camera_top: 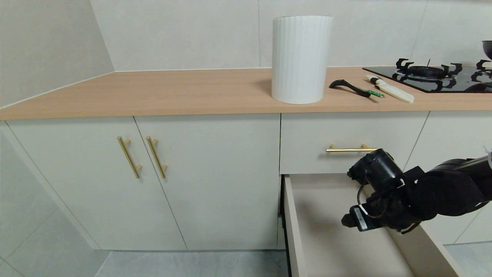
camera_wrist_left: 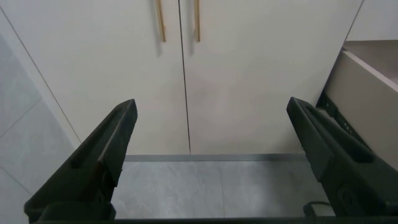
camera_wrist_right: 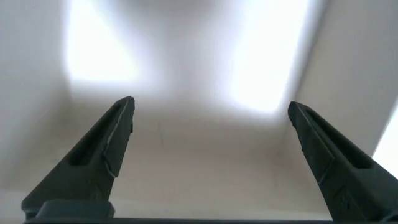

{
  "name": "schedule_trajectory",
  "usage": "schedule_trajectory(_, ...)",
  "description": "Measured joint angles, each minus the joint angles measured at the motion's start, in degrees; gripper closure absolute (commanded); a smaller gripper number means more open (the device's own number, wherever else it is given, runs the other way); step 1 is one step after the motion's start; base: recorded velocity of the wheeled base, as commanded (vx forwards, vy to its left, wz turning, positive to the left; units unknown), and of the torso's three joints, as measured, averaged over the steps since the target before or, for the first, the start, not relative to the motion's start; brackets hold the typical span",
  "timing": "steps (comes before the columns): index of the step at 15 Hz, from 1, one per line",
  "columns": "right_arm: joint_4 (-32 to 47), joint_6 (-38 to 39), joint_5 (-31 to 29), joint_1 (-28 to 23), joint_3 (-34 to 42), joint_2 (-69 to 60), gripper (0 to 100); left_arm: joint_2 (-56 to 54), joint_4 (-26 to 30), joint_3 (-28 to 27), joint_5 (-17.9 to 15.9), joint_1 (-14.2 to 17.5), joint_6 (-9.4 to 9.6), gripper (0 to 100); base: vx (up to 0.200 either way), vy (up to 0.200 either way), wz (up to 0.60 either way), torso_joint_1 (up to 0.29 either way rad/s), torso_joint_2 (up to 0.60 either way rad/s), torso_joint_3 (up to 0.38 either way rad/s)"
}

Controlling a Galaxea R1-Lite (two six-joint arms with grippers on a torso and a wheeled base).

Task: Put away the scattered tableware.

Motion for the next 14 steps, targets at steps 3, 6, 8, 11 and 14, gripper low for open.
schedule_trajectory(3,-9.0,0.2,-4.2,-2.7,1.0,-1.3,0,0.0,0.0,0.0,0.0,0.0,0.00,0,0.000,0.000,0.00,0.000,0.00,0.000)
schedule_trajectory(6,-9.4,0.0,-4.5,-3.4,1.3,-4.8,0,0.0,0.0,0.0,0.0,0.0,-0.02,0,0.000,0.000,0.00,0.000,0.00,0.000)
schedule_trajectory(8,-9.7,-0.2,-4.5,-3.5,1.4,-7.6,0,0.0,0.0,0.0,0.0,0.0,0.00,0,0.000,0.000,0.00,0.000,0.00,0.000)
schedule_trajectory(11,-9.7,-0.2,-4.6,-3.5,1.4,-11.2,0,0.0,0.0,0.0,0.0,0.0,0.00,0,0.000,0.000,0.00,0.021,-0.10,-0.065)
schedule_trajectory(14,-9.8,-0.3,-4.6,-3.5,1.2,-13.3,0,0.0,0.1,0.0,0.0,0.0,0.00,0,0.000,0.000,0.00,0.074,-0.24,-0.273)
